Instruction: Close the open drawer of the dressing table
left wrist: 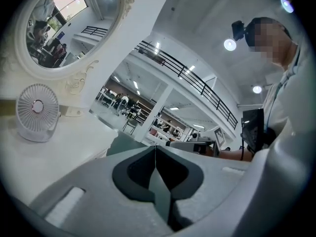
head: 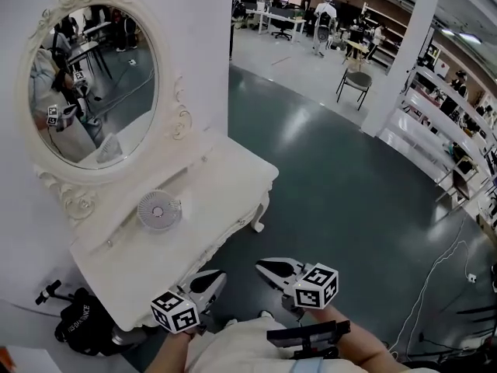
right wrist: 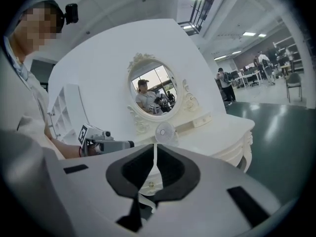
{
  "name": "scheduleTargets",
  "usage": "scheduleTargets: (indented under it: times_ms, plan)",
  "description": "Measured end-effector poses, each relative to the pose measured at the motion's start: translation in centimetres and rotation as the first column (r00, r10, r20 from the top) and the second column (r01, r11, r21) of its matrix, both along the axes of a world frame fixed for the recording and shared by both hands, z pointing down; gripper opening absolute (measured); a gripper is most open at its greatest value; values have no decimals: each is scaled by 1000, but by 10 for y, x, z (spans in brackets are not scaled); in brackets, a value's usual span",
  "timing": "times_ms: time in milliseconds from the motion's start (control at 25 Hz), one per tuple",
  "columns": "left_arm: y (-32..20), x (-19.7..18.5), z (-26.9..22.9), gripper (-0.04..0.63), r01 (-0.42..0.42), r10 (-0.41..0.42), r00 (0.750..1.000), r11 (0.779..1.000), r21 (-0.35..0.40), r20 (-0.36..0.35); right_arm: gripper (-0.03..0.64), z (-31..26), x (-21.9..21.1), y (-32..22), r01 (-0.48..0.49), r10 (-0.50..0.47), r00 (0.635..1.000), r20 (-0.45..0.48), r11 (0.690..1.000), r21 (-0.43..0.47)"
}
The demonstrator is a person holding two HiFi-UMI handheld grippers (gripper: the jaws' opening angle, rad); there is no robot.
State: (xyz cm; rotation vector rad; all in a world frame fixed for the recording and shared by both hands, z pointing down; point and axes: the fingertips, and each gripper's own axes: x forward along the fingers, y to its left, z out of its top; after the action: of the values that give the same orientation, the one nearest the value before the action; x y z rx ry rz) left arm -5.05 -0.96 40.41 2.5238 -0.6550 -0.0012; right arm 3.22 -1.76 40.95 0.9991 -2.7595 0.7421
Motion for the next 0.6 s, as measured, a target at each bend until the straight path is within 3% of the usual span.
scheduleTargets:
  times_ms: [600]
  plan:
    - [4,4,11,11,-26,26,1000,999,-28,13,20,11,-10,6,-45,49,997,57,997,-62]
